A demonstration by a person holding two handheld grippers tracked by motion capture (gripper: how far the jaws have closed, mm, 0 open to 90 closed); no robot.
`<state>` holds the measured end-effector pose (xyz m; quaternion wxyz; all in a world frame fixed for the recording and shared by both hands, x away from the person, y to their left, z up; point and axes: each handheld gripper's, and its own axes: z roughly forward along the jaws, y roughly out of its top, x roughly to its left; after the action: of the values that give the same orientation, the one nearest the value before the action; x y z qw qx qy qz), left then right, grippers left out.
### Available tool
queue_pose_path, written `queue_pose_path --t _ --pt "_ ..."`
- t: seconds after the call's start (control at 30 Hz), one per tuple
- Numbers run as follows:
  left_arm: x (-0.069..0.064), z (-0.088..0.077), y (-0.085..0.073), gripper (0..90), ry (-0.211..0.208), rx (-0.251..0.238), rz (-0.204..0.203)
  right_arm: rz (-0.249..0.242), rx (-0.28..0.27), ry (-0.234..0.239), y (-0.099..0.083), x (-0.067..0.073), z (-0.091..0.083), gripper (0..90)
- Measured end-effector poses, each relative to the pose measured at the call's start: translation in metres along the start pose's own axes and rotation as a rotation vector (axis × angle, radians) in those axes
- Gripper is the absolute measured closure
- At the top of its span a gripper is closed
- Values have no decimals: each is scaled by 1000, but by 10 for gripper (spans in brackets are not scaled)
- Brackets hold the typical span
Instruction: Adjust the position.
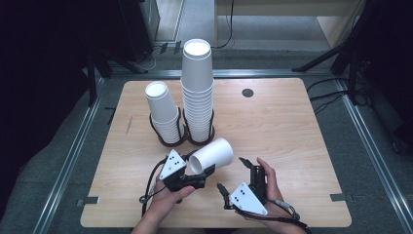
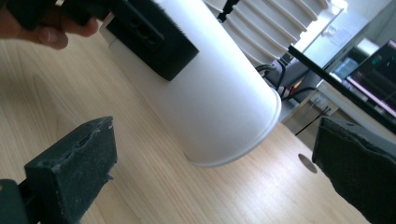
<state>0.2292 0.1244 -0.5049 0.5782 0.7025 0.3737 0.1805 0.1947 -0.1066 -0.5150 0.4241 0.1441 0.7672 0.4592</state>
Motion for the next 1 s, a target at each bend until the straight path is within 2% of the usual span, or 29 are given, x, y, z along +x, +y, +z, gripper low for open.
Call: queue_pose_path --t 0.03,0.07,0.1,0.13,0.23,0.33,0.43,0.53,0.57,0.6,0.7,0.77,0.87,1.0 --pt "0 0 0 226 0 0 0 0 0 0 0 0 0 3" --pt "0 0 -1 226 14 -11 11 56 -3 -4 0 -3 -1 3" --pt "0 0 -1 226 14 -11 11 56 -3 -4 0 -3 -1 3" --pt "0 1 -2 226 21 -22 15 109 -5 -12 0 -6 -2 3" --pt "0 1 -3 226 35 -43 31 177 -17 -25 0 -9 -3 6" --pt "0 1 -4 226 39 -57 30 196 -25 -42 0 -10 -3 9" --pt "0 3 -6 226 55 -70 53 289 -35 -42 0 -13 -2 8" --pt "0 3 -6 226 48 -81 49 375 -46 -46 0 -16 -2 9" --pt "0 3 -6 226 48 -81 49 375 -46 -46 0 -16 -2 9" --pt "-1 2 -6 226 48 -83 52 426 -47 -55 1 -16 -1 8" --pt "-1 2 -6 226 46 -101 55 424 -50 -65 1 -15 -1 9" --pt "-1 2 -6 226 49 -105 58 445 -48 -68 1 -15 -1 8" --pt "-2 2 -7 226 53 -117 70 525 -53 -83 3 -17 0 8" --pt "-3 3 -8 226 49 -129 77 623 -52 -53 3 -21 0 8"
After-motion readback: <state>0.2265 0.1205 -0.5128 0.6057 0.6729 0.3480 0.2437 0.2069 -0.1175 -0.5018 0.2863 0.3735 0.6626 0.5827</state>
